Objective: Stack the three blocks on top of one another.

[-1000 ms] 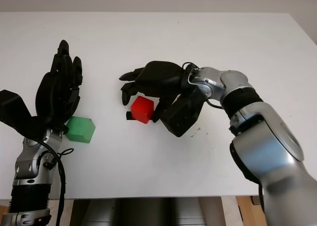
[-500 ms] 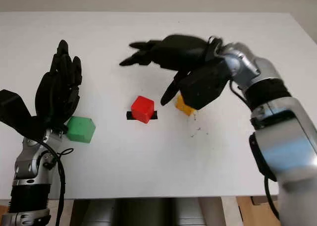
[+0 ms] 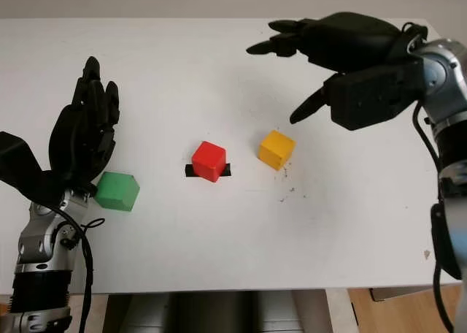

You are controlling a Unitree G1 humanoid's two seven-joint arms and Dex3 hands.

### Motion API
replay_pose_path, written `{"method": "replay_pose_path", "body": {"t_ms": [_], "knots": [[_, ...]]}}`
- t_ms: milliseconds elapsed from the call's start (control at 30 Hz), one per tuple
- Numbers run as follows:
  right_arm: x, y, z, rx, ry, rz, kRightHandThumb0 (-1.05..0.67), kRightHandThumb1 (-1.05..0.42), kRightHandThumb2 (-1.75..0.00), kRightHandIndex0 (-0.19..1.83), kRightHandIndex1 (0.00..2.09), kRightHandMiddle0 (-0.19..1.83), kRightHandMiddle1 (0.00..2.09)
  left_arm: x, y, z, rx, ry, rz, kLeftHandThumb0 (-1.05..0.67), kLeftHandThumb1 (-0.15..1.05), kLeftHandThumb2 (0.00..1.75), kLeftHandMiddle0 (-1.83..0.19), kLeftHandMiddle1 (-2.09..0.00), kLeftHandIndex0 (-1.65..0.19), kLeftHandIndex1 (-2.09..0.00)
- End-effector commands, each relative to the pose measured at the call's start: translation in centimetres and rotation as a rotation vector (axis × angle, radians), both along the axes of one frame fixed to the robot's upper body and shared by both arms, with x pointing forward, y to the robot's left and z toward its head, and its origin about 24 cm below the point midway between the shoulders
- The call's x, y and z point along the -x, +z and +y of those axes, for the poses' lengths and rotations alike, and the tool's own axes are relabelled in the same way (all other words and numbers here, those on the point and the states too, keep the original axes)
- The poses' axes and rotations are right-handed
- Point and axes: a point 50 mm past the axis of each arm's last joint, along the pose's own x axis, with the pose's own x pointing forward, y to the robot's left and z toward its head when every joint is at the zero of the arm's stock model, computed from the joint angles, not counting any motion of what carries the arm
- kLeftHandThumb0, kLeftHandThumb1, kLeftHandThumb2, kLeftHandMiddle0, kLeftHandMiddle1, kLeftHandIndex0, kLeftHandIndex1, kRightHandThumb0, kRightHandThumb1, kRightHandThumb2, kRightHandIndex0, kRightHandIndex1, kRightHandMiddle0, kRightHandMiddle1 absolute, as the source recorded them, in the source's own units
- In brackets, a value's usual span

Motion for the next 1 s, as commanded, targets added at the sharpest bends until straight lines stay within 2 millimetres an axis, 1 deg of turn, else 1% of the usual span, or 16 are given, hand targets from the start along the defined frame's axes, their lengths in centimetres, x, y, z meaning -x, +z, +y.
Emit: {"method": "replay_pose_path", "body": {"t_ms": [0, 133, 300, 467, 567, 733, 967], "knots": [[0.1, -0.5, 0.0, 0.034, 0.002, -0.003, -0.78, -0.92, -0.06, 0.03, 0.05, 0.18, 0.09, -0.3, 0.7, 0.0, -0.003, -0.003, -0.02, -0.78, 1.05, 0.56, 0.19, 0.0, 0.19, 0.0], [0.0, -1.6, 0.6, 0.072, 0.013, 0.025, -0.73, -0.93, -0.06, 0.02, 0.05, 0.18, 0.08, -0.3, 0.8, 0.0, -0.007, 0.001, -0.02, -0.77, 1.05, 0.56, 0.19, 0.0, 0.19, 0.0], [-0.3, -2.9, 1.3, 0.125, 0.026, 0.037, -0.73, -0.94, -0.06, 0.02, 0.05, 0.2, 0.08, -0.2, 1.0, 0.0, -0.011, -0.001, -0.021, -0.77, 1.05, 0.56, 0.19, 0.0, 0.19, 0.0], [-0.6, -4.0, 2.2, 0.121, 0.051, 0.021, -0.73, -0.91, -0.04, 0.05, 0.06, 0.24, 0.09, -0.2, 0.9, 0.1, -0.014, -0.004, -0.022, -0.77, 1.05, 0.57, 0.19, 0.0, 0.19, 0.0], [-0.7, -4.3, 2.4, 0.119, 0.058, 0.02, -0.73, -0.89, -0.04, 0.05, 0.06, 0.25, 0.09, -0.2, 0.9, 0.1, -0.013, -0.002, -0.019, -0.77, 1.05, 0.57, 0.19, 0.0, 0.19, 0.0], [-0.7, -4.6, 2.6, 0.12, 0.064, 0.046, -0.64, -0.85, -0.04, 0.06, 0.06, 0.3, 0.1, -0.1, 0.9, 0.1, -0.015, -0.002, -0.017, -0.77, 1.05, 0.56, 0.19, 0.0, 0.19, 0.0], [-0.5, -4.8, 2.5, 0.146, 0.065, 0.077, -0.62, -0.82, -0.04, 0.06, 0.06, 0.33, 0.1, -0.1, 0.7, 0.2, -0.011, -0.004, -0.018, -0.77, 1.05, 0.56, 0.19, 0.0, 0.19, 0.0]]}}
